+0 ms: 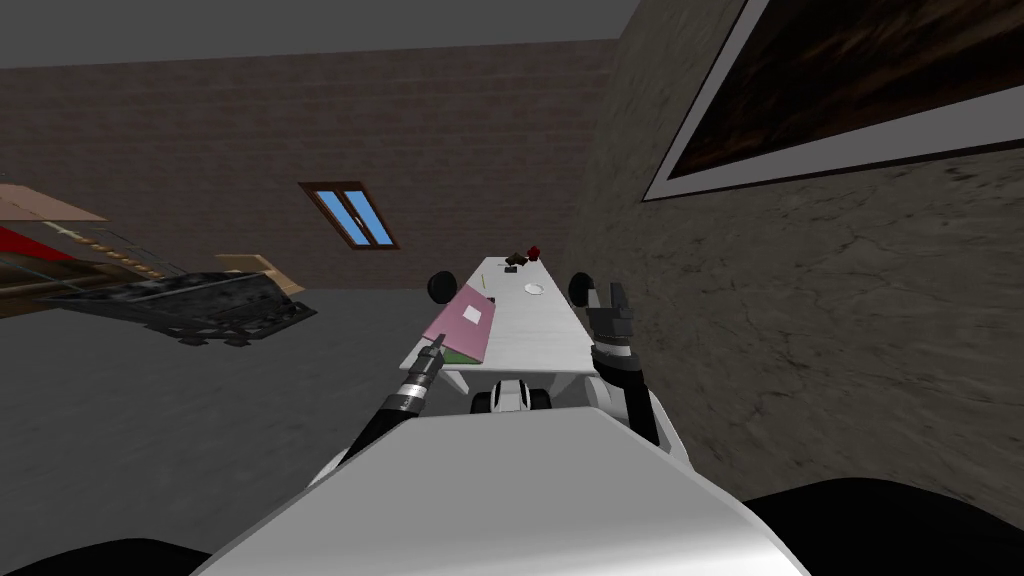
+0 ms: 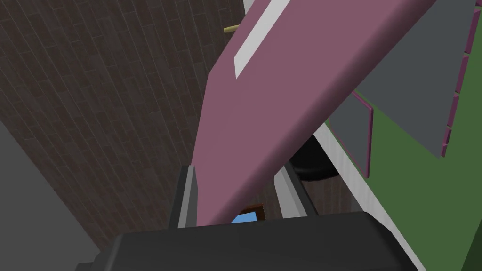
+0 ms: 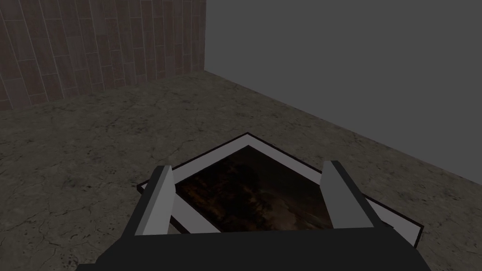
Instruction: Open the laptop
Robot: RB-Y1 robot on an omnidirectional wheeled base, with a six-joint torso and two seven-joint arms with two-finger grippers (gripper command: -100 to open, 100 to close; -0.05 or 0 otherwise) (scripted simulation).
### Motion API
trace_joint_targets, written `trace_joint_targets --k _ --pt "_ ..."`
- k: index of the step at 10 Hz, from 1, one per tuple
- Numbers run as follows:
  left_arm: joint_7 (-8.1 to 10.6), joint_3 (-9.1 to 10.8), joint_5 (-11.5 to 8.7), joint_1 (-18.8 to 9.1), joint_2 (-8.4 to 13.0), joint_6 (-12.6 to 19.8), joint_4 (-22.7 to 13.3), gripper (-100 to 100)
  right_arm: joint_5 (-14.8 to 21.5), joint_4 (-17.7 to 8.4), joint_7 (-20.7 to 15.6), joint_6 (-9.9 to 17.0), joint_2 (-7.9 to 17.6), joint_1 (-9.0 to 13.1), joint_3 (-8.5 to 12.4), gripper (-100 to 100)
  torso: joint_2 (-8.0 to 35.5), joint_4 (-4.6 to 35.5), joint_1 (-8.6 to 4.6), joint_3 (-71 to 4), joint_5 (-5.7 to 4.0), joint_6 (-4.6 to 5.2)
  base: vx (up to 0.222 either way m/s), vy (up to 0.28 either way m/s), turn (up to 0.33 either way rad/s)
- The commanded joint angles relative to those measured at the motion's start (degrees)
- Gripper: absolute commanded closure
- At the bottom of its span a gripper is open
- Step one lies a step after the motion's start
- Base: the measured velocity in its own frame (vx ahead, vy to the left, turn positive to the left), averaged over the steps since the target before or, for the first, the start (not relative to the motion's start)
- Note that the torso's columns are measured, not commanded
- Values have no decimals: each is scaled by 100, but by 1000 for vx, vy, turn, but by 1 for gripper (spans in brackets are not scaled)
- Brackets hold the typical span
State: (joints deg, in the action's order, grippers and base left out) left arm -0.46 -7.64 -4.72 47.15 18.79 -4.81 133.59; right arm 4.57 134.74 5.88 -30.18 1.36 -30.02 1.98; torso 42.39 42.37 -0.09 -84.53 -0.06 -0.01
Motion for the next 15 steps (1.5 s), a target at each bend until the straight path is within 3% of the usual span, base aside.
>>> trace_joint_targets --k 1,2,3,6,7,15 --pt "289 -147 -262 67 20 -327 -172 100 0 0 0 0 0 0 0 0 -1 0 2 0 2 0 30 73 49" --pt "393 -203 -360 93 28 -435 -236 100 0 0 0 0 0 0 0 0 -1 0 7 0 3 -1 35 69 52" --pt "313 -167 -295 90 31 -357 -215 100 0 0 0 0 0 0 0 0 -3 0 7 -1 3 -1 17 29 9" --pt "592 -350 -524 -200 -194 -561 -723 100 0 0 0 0 0 1 0 0 3 -2 13 4 7 2 -24 66 -25" --pt "522 -306 -492 62 -85 -415 -329 -100 0 0 0 0 0 1 0 0 2 -3 23 3 10 -1 2 40 17" --pt "534 -262 -572 857 182 -69 867 -100 0 0 0 0 -1 0 -1 0 4 2 8 3 2 0 42 -6 27"
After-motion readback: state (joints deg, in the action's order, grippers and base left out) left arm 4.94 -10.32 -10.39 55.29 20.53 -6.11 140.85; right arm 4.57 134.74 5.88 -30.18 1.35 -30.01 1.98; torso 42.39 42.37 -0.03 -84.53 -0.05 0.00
